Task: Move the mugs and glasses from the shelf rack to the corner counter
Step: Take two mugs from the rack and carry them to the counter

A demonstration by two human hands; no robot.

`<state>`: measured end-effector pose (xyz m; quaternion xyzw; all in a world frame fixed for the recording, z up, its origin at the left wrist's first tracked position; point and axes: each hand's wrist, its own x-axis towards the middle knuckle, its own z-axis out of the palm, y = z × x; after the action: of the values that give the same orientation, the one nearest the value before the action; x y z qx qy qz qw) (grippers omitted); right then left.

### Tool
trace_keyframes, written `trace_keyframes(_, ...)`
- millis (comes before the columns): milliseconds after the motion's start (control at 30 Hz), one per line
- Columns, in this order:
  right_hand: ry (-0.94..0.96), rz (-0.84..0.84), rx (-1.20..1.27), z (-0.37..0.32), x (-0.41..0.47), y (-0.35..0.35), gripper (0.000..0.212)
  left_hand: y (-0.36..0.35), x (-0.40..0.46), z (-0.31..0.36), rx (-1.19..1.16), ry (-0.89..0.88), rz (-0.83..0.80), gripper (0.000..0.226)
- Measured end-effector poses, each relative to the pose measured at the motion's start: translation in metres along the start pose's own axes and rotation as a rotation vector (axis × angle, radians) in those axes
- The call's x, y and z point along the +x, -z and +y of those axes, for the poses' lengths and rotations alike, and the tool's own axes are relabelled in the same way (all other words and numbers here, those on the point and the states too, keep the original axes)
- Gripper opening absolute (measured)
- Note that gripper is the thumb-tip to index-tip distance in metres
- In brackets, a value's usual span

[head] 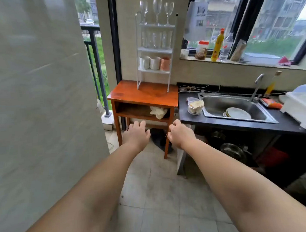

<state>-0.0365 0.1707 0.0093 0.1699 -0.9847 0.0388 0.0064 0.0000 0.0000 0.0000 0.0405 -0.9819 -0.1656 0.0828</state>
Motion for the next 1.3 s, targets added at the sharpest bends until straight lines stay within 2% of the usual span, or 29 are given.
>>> trace_keyframes(200,0.014,-0.037,0.01,0.016,0.097,-0.019,0.031,-0.025,0.095,-0.015,0.009,0.07,-0.048,0.038)
trace_keyframes(600,-0.087,0.016,0.051,0.061,0.33,-0.033,0.027,-0.053,0.342,-0.05,0.046,-0.042,-0.09,0.044)
trace_keyframes(900,-0.108,-0.012,0.009,0.114,0.476,-0.042,0.031,-0.093,0.489,-0.04,0.02,-0.107,-0.143,0.047)
trace_keyframes(1100,-0.063,0.015,-0.003,0.148,0.581,-0.029,0.032,-0.11,0.593,-0.031,-0.06,-0.031,-0.106,0.045)
trace_keyframes(1200,-0.118,0.015,0.107,0.16,0.628,-0.022,0.034,-0.112,0.638,-0.025,-0.115,0.007,-0.12,0.047)
trace_keyframes(1300,-0.228,0.037,0.36,0.162,0.658,-0.023,0.035,-0.117,0.673,-0.025,-0.189,0.044,-0.171,0.052)
